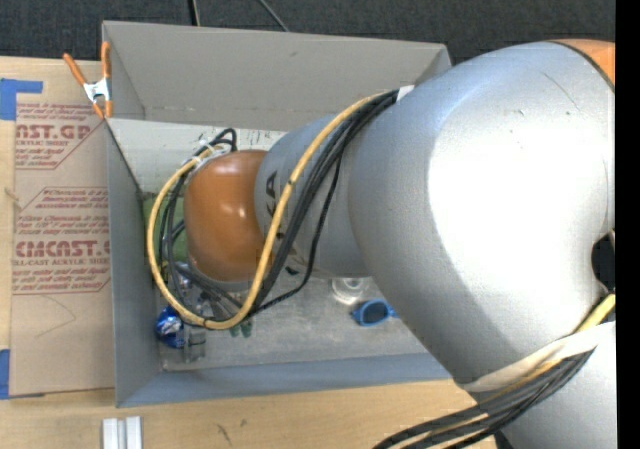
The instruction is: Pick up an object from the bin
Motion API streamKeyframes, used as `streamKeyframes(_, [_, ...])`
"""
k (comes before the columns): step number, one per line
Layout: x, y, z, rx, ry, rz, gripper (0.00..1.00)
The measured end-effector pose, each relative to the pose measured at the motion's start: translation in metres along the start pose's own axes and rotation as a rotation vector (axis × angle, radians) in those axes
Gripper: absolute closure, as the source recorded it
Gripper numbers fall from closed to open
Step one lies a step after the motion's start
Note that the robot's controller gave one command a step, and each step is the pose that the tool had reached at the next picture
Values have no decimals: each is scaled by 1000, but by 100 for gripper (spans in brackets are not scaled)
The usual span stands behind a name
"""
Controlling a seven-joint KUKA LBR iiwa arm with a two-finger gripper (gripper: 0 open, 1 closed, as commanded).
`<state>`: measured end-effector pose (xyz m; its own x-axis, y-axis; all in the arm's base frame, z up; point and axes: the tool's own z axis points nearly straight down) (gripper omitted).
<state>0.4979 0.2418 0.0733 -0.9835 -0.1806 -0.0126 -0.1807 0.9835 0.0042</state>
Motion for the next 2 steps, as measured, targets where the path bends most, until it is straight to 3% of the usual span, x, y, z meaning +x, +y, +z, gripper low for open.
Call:
streamKeyframes(1, [-2, 1, -34, 2, 8, 0, 100])
streamKeyframes(2, [-5, 2, -117, 1, 3, -1, 100])
